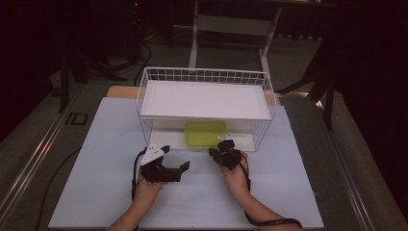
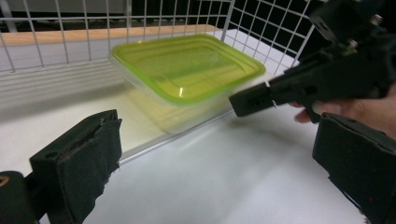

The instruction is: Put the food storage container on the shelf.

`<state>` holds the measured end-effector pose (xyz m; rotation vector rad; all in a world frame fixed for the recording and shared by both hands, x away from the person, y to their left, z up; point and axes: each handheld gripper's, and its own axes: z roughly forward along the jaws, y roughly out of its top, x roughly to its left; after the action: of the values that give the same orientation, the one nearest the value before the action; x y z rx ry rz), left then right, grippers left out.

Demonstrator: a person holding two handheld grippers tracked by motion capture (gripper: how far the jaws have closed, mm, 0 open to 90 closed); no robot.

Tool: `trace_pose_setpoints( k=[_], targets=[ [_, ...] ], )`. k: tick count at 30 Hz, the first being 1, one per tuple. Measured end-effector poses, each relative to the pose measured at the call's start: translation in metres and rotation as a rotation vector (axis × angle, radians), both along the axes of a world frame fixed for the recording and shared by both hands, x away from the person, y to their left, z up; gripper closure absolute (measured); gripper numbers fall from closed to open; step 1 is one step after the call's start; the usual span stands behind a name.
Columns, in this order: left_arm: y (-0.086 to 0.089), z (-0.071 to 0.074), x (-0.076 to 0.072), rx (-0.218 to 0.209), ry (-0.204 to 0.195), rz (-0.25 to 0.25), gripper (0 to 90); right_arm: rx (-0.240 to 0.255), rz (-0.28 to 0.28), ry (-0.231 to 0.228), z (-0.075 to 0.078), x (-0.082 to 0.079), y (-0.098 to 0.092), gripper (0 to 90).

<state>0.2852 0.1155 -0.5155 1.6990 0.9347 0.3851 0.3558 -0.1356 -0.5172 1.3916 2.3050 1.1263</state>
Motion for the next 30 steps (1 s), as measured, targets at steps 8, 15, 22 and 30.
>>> trace_pose_setpoints(
  k=[8, 15, 22, 30],
  targets=[
    [-0.003, 0.001, -0.001, 0.026, -0.016, -0.019, 2.2, 0.004, -0.016, -0.011, -0.005, 0.012, 0.005, 89.7],
    [0.001, 0.005, -0.002, 0.021, -0.033, -0.008, 2.2, 0.026, -0.024, -0.019, -0.008, 0.023, 0.014, 89.6],
    [0.003, 0.005, -0.001, 0.029, -0.033, -0.008, 2.2, 0.012, -0.041, -0.036, -0.006, 0.036, 0.019, 89.6],
    [0.001, 0.004, -0.002, 0.039, -0.032, -0.012, 2.2, 0.038, -0.064, -0.035, -0.003, 0.048, 0.019, 89.6]
  ],
)
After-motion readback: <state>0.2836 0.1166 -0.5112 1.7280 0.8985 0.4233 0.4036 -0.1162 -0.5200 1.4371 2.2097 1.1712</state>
